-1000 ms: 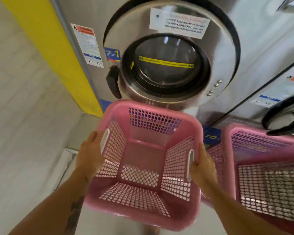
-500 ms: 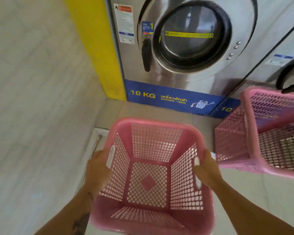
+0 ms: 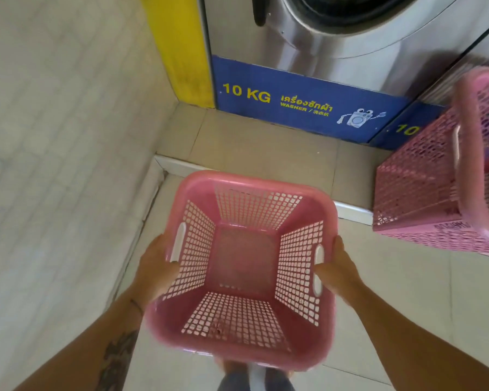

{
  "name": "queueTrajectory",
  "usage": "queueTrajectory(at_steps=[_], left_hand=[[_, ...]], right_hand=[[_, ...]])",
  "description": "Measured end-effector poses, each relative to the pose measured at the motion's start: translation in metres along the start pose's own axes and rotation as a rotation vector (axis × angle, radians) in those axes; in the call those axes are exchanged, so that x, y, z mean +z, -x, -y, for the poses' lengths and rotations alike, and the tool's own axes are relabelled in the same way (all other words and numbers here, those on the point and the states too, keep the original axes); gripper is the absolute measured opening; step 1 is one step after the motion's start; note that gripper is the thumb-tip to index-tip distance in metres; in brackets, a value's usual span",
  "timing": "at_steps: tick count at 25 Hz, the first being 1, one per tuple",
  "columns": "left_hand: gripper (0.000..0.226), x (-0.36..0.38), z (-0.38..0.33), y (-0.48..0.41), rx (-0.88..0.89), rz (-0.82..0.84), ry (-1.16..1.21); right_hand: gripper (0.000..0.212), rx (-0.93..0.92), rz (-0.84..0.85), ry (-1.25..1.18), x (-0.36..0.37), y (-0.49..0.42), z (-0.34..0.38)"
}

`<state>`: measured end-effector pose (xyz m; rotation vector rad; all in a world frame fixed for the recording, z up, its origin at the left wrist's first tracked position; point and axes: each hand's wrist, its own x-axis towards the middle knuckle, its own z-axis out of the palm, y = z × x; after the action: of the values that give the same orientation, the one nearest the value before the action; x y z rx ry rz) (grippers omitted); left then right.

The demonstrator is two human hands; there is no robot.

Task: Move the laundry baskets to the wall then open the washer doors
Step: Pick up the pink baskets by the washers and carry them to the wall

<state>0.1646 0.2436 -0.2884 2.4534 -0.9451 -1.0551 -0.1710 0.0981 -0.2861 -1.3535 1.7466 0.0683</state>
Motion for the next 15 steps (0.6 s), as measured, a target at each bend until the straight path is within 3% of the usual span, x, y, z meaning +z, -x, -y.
queueTrajectory(at_steps=[6,9,14,15], left_hand=[[0.067,-0.019,-0.046,0.024,-0.080,0.079,-0.097],[0.051,-0.042,-0.118,0.056,0.053,0.100,-0.080],[0.031,-0.070,-0.267,0.131,0.333,0.073,-0.031],[0.030,-0.068,-0.297,0.147,0.373,0.060,-0.013]], right_hand=[[0.073,-0.058,0.076,0.082,-0.049,0.038,0.012],[0.081,-0.098,0.051,0.056,-0.101,0.085,0.027],[0.045,-0.226,-0.087,0.047,-0.232,0.160,0.027],[0.046,-0.245,-0.127,0.030,-0.264,0.169,0.020]])
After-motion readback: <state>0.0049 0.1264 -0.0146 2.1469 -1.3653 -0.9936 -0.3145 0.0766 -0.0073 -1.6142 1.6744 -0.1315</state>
